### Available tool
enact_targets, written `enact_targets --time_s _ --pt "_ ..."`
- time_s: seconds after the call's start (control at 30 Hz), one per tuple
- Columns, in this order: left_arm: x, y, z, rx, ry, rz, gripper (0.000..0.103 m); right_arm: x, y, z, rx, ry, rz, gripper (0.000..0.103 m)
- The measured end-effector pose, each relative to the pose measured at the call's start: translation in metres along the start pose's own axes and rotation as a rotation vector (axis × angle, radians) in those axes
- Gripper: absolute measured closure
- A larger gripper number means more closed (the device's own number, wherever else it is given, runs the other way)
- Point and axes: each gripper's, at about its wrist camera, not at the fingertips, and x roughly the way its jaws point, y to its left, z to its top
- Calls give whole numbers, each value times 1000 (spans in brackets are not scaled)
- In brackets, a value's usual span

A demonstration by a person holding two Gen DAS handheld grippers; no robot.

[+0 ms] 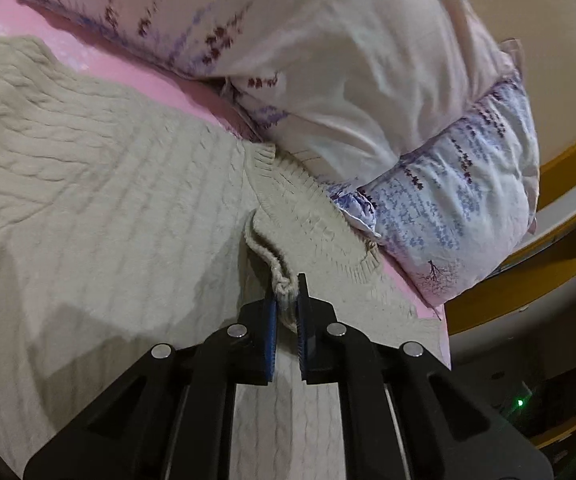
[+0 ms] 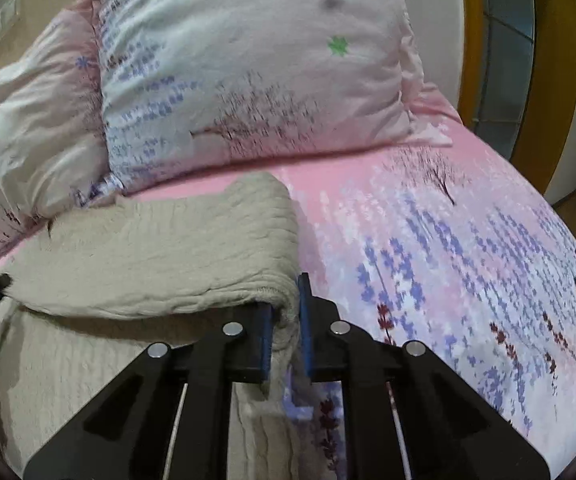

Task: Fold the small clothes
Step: 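Grasp the other sleeve cuff with the left tool, then lay the sleeve across the sweater body with the left tool and release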

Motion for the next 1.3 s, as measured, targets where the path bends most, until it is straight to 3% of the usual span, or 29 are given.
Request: enact_targets --time_s 0.17,0.23,0.27,0.37,0.5,0.7,0.83,0.97,1.07,1.13,1.3 --pt "14 7 -12 14 53 77 95 14 -2 -5 4 82 -31 86" --pt "14 8 -10 19 55 70 95 7 3 -9 -32 95 -75 59" --pt "12 8 -9 13 66 67 95 1 4 -11 -36 90 -88 53" --pt "2 13 -8 5 67 73 91 -28 -2 -13 1 31 -85 52" --pt "-26 16 -2 30 -12 122 67 -58 8 -1 -4 -72 -29 52" --pt "-83 17 0 125 -127 188 32 -32 113 5 -209 23 169 52" --pt "-129 42 5 141 -202 255 28 -7 194 -2 -359 89 238 52" --pt "-177 91 20 49 -269 332 28 15 249 -13 -424 144 245 48" --pt "-213 134 31 -64 -335 410 28 32 263 -24 -422 187 199 36" --pt "-236 167 38 -154 -369 450 28 32 264 -29 -399 156 176 32" --pt "-257 225 47 -369 -389 427 28 30 264 -31 -351 164 142 28"
